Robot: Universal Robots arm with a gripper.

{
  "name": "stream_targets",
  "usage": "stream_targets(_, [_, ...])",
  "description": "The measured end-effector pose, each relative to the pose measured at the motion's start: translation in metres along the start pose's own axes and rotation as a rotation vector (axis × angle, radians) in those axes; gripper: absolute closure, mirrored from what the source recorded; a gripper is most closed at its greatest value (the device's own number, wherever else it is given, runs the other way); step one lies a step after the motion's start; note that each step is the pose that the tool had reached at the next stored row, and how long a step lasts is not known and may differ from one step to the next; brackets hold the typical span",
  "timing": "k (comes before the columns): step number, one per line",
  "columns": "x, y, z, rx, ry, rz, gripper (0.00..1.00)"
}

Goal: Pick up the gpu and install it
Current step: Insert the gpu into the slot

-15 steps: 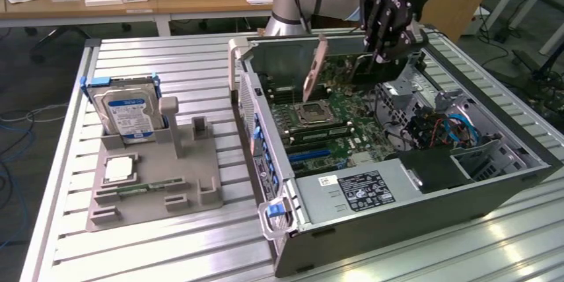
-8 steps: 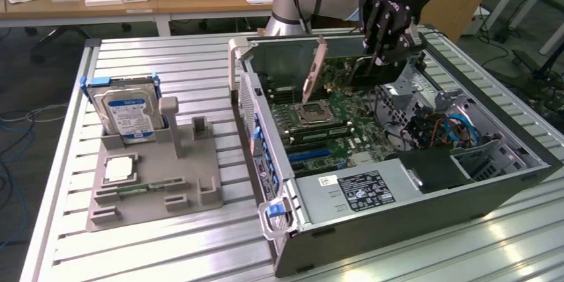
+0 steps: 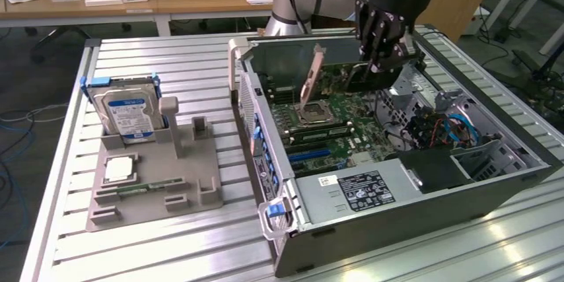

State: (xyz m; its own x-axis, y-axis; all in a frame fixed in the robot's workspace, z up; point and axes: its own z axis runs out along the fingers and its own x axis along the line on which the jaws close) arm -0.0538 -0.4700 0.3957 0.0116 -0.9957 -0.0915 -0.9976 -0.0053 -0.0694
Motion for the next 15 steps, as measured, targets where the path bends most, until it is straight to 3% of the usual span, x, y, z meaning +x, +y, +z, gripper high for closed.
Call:
stream_targets(11, [0.002, 0.0026, 0.0195, 0.0008, -0.0005, -0.001, 0.73])
stream_targets(15, [0.002, 0.0028, 0.0208, 0.0026, -0.0010, -0.001, 0.73])
